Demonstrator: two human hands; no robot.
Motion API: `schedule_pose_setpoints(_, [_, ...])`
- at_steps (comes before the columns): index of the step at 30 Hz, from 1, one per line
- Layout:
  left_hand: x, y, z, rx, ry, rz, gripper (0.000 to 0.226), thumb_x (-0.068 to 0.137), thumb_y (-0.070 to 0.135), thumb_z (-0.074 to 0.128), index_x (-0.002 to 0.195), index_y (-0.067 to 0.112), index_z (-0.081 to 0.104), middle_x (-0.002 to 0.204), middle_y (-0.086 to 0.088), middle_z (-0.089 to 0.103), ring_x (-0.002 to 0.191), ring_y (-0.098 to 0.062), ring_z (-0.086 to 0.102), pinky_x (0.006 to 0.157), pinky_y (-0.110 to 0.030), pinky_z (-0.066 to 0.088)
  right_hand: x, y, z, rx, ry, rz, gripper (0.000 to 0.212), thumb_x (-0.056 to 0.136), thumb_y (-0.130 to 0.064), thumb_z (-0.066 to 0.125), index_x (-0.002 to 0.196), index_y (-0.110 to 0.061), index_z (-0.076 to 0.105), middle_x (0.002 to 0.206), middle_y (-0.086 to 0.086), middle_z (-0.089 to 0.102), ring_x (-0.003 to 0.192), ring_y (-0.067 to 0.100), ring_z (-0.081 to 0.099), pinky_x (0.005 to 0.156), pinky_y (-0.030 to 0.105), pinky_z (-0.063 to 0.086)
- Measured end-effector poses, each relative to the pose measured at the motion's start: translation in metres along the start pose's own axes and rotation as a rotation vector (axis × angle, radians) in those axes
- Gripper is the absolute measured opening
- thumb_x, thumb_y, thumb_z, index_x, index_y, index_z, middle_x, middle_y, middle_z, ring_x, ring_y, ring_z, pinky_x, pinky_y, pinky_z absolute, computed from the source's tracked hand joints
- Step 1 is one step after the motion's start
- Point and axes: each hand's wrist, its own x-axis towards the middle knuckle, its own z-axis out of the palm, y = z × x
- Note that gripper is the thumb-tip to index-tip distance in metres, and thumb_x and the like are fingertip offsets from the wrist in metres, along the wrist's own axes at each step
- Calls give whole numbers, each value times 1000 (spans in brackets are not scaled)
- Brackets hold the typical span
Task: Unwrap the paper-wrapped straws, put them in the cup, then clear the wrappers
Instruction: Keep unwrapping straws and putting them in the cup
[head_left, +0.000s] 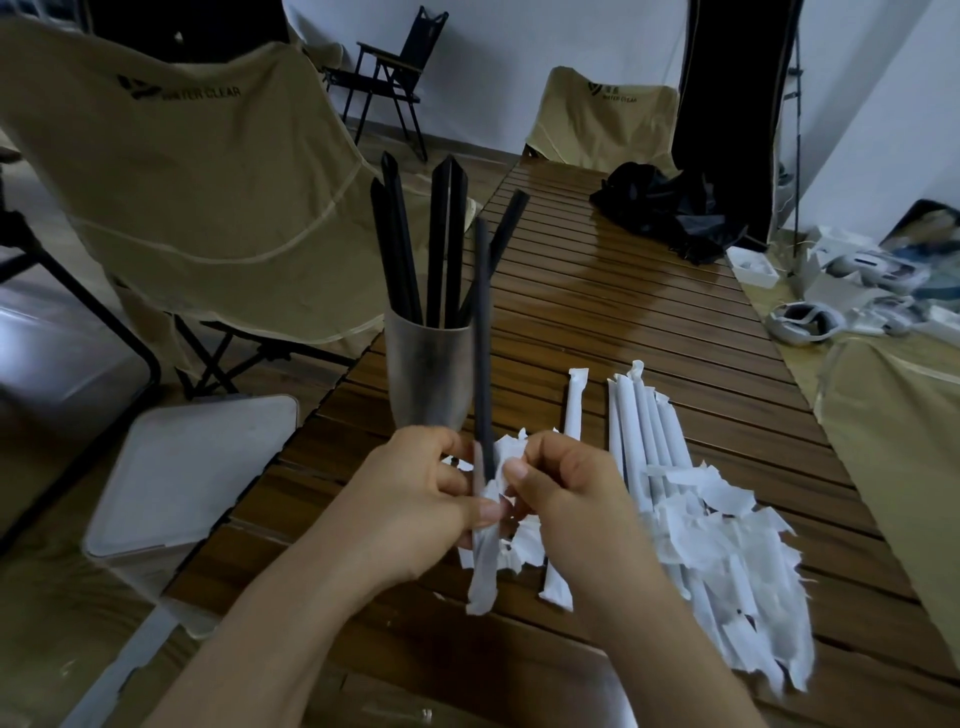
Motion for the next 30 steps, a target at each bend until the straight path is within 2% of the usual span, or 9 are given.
schedule_pose_setpoints(5, [-4,-7,-3,86,-16,51,49,86,17,66,131,22,46,110,2,70,95,-9,69,89,-39,55,4,3,-7,-62,-2,-19,18,93,-15,57,75,-12,61,64,-2,60,64,12,60,62,24,52])
schedule_pose_setpoints(8, [-4,-8,1,197,45,83,38,90,27,62,125,26,46,111,9,66,99,-6,65,92,-33,52,3,1,-6,-50,23,-50,16,92,-15,59,75,-13,60,67,-1,62,70,17,62,62,23,51])
schedule_pose_setpoints(12, [-4,-7,-2,205,134,132,26,86,35,66,105,34,48,100,15,64,86,-1,67,82,-28,55,4,0,-6,-7,57,-84,16,89,-14,62,74,-15,61,69,4,65,74,24,64,60,26,51])
schedule_pose_setpoints(15, [-4,-7,-3,185,153,162,17,90,31,61,103,32,50,87,13,67,72,4,67,71,-20,57,4,-1,-8,21,50,-81,14,88,-13,63,74,-15,64,72,8,67,75,30,63,65,32,52])
schedule_pose_setpoints(17, [-3,-7,-2,206,180,196,14,93,31,56,106,29,51,83,11,66,68,8,64,59,-9,50,5,-2,-9,51,44,-66,8,87,-13,64,80,-15,65,73,4,69,74,23,65,66,29,53])
schedule_pose_setpoints(20, [-2,-6,0,231,180,234,12,95,31,52,107,29,51,82,12,63,68,14,60,53,-3,44,5,-3,-11,105,26,-50,4,85,-18,68,89,-18,69,79,-1,71,75,12,69,66,25,51])
schedule_pose_setpoints(23, [-2,-7,-2,235,165,265,12,95,30,51,107,28,53,83,14,64,71,13,61,57,-4,46,4,-3,-14,98,27,-59,5,85,-18,68,86,-21,71,74,-4,71,65,6,65,62,19,50])
schedule_pose_setpoints(28, [0,-8,-1,244,155,296,16,97,31,47,111,28,55,91,17,66,74,7,62,62,-9,48,5,2,-15,204,14,17,9,84,-13,67,81,-15,75,77,7,71,73,26,63,77,38,55])
schedule_pose_setpoints(30, [0,-8,-1,244,145,309,15,96,35,48,110,32,51,93,19,65,76,7,62,65,-11,48,5,1,-16,226,0,28,10,85,-11,67,80,-14,75,79,6,72,80,29,65,78,39,56])
